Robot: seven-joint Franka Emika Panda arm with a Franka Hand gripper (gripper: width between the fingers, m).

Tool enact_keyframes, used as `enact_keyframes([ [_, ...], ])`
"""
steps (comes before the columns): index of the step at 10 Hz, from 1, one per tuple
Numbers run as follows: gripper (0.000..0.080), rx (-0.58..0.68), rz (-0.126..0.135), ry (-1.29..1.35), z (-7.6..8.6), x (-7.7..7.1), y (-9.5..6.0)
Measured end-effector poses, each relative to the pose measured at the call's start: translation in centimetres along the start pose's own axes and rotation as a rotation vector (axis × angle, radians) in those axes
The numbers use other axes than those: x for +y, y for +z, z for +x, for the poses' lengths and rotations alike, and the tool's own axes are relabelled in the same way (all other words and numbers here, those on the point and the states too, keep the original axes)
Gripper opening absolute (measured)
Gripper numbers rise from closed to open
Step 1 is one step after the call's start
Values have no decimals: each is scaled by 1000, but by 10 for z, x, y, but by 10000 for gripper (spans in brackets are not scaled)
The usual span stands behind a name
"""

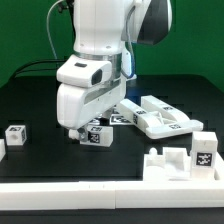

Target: Assemble chair

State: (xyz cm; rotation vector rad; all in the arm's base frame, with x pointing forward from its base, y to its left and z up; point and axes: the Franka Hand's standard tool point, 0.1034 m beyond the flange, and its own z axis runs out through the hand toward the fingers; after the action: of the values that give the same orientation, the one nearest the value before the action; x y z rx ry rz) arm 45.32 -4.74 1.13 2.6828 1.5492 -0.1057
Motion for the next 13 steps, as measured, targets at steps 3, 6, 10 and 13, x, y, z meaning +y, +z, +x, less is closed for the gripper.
enact_keyframes([
  [3,293,-1,0,36,-1,0,0],
  [6,282,15,-4,597,7,-7,-1],
  [10,282,31,45,1140,3,-5,-1],
  [13,284,26,49,1165,4,-6,-1],
])
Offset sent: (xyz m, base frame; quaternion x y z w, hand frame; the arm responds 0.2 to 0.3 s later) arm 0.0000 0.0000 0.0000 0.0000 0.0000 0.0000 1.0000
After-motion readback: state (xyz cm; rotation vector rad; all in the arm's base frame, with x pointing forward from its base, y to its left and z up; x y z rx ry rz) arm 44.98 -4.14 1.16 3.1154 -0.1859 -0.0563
